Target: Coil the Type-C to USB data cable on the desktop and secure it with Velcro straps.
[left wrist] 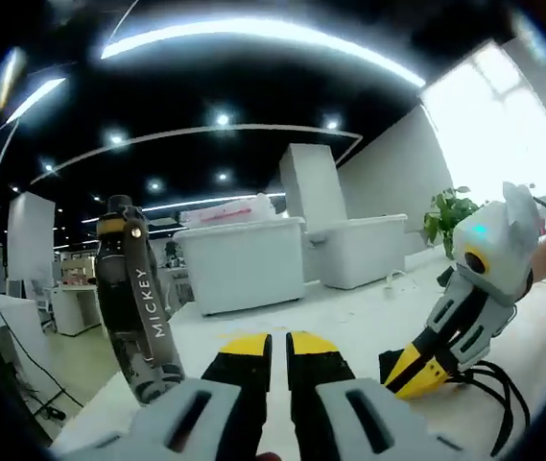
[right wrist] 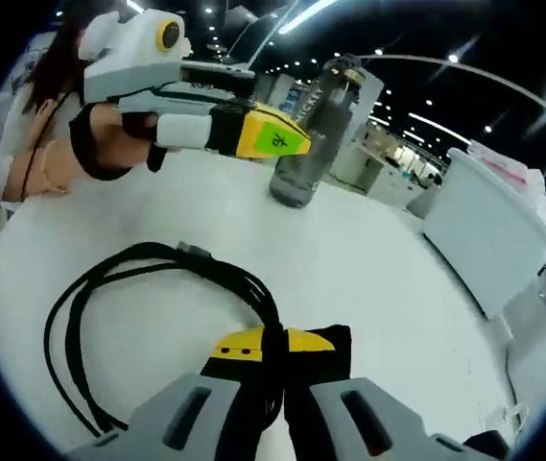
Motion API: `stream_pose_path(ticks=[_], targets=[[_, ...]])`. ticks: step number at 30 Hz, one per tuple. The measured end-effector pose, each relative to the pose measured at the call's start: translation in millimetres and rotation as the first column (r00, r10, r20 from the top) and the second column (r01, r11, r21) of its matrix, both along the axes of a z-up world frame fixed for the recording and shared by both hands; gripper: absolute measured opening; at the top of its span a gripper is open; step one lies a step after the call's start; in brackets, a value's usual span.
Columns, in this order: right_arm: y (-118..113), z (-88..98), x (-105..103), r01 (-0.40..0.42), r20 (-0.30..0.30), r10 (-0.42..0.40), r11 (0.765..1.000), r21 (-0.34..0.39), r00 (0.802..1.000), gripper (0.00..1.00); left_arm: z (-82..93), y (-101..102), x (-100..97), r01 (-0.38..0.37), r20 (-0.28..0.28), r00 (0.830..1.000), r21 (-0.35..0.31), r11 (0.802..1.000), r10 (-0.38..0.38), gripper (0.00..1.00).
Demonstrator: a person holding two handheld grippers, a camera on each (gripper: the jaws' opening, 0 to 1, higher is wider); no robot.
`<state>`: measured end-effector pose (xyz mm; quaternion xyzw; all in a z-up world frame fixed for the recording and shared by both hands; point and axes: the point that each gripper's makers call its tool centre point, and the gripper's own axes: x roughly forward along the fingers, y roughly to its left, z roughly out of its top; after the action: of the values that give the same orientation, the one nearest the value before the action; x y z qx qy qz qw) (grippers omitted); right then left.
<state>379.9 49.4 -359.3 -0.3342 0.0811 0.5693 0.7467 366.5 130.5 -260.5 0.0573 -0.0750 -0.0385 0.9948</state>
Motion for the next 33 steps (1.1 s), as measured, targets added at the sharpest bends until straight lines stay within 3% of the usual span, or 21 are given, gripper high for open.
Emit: stream_pose_path(ticks=[2,5,7,8,10,11,13,15,17,18,21,23,26,28,30,33], targets=[[20.6,2.8,11.9,-0.029,0.034,0.029,1.0,0.011,0.999,0.04,3.9,12.1,-1.7,-0.021,0.019,1.0,-0.047,0.999,0.022,0.07],[41.8,-0.5,22.6,-0.035,0.039,0.034,0.999,0.025,0.999,0.06,4.7,27.9,-2.6,-0.055,0.032,0.998,-0.08,0.995,0.057,0.07],[54.8,-0.7,34.1,-0.012,0.011,0.011,0.998,0.058,1.0,0.13,1.6,34.8,-1.4,-0.067,0.026,0.997,-0.091,0.994,0.07,0.07],[53.7,3.3,33.9,0.034,-0.013,-0.033,0.994,0.101,0.999,0.16,-0.9,38.3,-0.7,-0.082,0.019,0.996,-0.088,0.993,0.084,0.07],[52.5,20.9,26.2,0.051,-0.091,-0.033,0.978,0.204,0.995,0.2,-3.3,39.9,-0.4,-0.086,0.014,0.996,-0.087,0.992,0.088,0.07],[41.7,34.1,20.7,0.085,-0.145,-0.047,0.958,0.274,0.988,0.2,-4.6,39.1,-0.4,-0.084,0.01,0.996,-0.092,0.992,0.086,0.07],[22.9,52.6,13.2,0.124,-0.198,-0.053,0.923,0.365,0.979,0.2,-7.4,34.3,0.9,-0.075,0.007,0.997,-0.096,0.993,0.076,0.07],[-17.6,75.8,2.1,0.202,-0.282,-0.069,0.855,0.478,0.957,0.2,-9.4,27.4,1.6,-0.068,0.005,0.998,-0.081,0.994,0.069,0.07],[-59.6,93.5,2.3,0.276,-0.323,-0.107,0.797,0.538,0.94,0.2,-10.6,18.7,3.8,-0.064,-0.002,0.998,-0.035,0.997,0.064,0.07],[-81.6,101.8,4.2,0.298,-0.315,-0.133,0.768,0.566,0.94,0.2,-9.5,14.6,3.8,-0.062,-0.002,0.998,-0.039,0.997,0.062,0.07],[-145.4,111.4,10.5,0.363,-0.247,-0.267,0.721,0.59,0.932,0.2,7.4,-8.8,1.2,-0.035,0.033,0.999,-0.061,0.998,0.037,0.07],[-184.5,114.7,13.3,0.396,-0.206,-0.344,0.703,0.59,0.916,0.2,21.0,-34.2,-5.1,-0.013,0.058,0.998,-0.058,0.998,0.016,0.07],[-235.5,118.9,13.5,0.484,-0.265,-0.417,0.613,0.624,0.87,0.2,39.6,-70.8,-9.4,0.022,0.086,0.996,-0.079,0.997,-0.015,0.07],[-259.8,120.5,12.2,0.507,-0.266,-0.453,0.577,0.64,0.851,0.2,48.8,-98.7,-10.2,0.039,0.088,0.996,-0.058,0.998,-0.033,0.07],[-280.3,117.5,8.9,0.527,-0.252,-0.495,0.559,0.64,0.832,0.22,57.5,-124.6,-14.0,0.052,0.107,0.993,-0.068,0.996,-0.044,0.1],[-304.3,110.8,5.0,0.54,-0.222,-0.539,0.554,0.633,0.812,0.29,60.0,-147.6,-19.4,0.056,0.137,0.99,-0.102,0.993,-0.042,0.19]])
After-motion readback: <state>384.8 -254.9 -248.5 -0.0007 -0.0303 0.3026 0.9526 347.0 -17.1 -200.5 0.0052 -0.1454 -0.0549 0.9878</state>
